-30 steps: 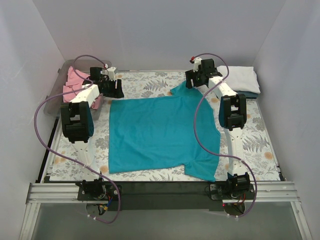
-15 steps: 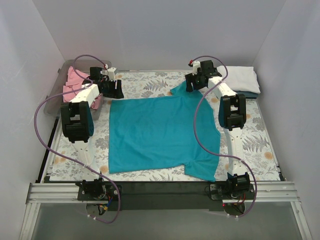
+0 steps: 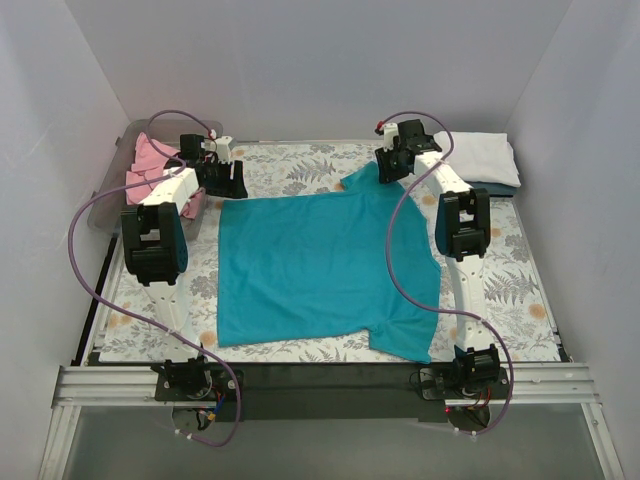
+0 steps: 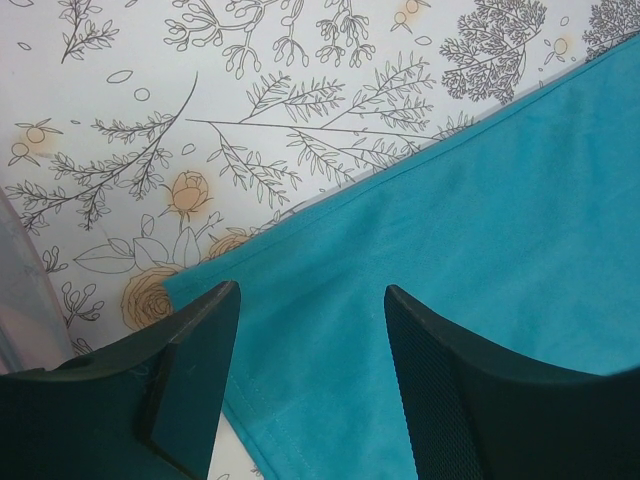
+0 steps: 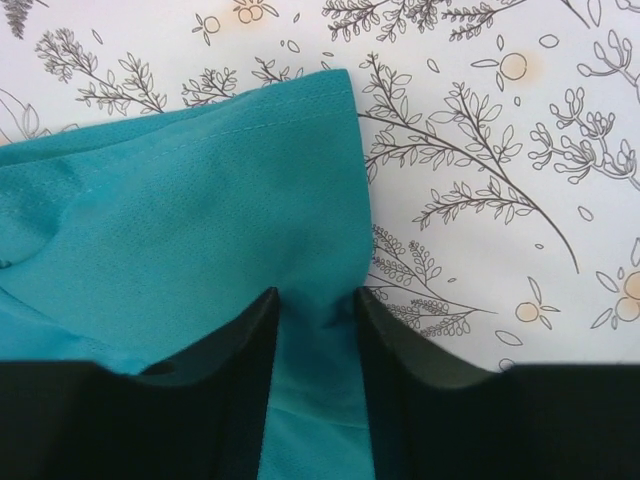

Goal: Fold and stack the t-shirts
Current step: Flatten the tshirt out

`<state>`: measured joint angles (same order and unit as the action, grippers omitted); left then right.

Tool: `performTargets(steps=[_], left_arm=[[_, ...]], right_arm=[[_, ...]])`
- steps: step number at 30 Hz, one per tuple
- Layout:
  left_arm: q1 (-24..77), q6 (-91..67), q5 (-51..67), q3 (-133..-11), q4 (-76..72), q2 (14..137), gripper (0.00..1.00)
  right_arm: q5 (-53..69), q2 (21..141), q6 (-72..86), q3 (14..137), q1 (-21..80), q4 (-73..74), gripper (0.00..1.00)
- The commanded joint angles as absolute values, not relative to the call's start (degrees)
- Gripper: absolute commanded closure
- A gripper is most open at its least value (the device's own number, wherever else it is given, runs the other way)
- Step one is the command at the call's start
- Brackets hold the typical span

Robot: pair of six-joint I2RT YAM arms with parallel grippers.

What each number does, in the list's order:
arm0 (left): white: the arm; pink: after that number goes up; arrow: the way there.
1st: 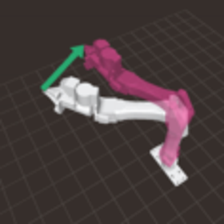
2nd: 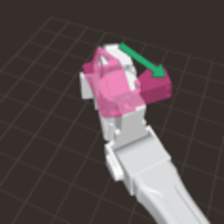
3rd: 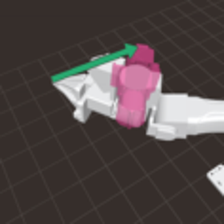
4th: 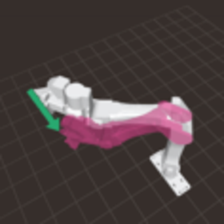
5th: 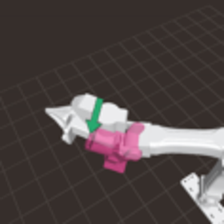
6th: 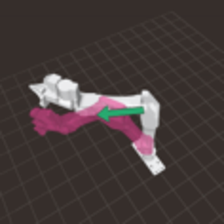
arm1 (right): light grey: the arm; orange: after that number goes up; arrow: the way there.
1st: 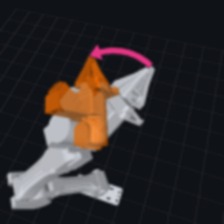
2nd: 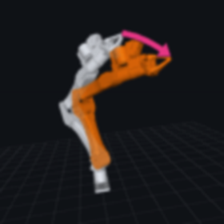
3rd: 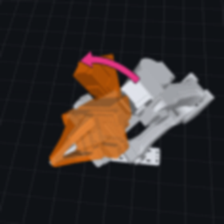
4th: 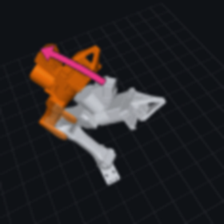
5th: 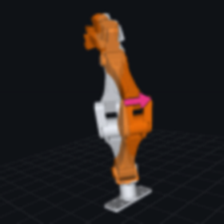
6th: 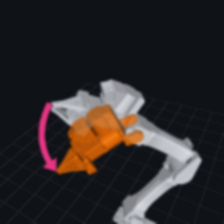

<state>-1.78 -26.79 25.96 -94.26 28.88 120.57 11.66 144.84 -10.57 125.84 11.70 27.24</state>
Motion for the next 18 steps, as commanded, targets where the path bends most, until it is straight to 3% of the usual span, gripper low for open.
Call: performTargets(steps=[1, 2, 5, 14, 18], left_arm=[[-2.3, -26.1, 25.6, -96.3, 30.0, 118.7, 0.41], [-2.3, -26.2, 25.4, -96.3, 30.1, 118.7, 0.41], [-2.4, -26.3, 25.1, -97.6, 30.9, 119.2, 0.41], [-2.4, -25.8, 24.3, -102.1, 32.4, 122.2, 0.43], [-2.5, -24.2, 23.7, -103.7, 33.5, 123.8, 0.51]], right_arm=[[8.1, 147.9, -11.5, 128.5, 14.5, 35.7, 0.63], [7.0, 148.5, -12.8, 129.3, 15.1, 36.5, 0.77], [2.9, 149.4, -14.8, 130.4, 17.0, 37.4, 0.99], [1.5, 143.4, -15.1, 128.1, 15.1, 32.0, 0.99], [3.6, 138.1, -15.4, 125.5, 14.6, 29.7, 0.99]])
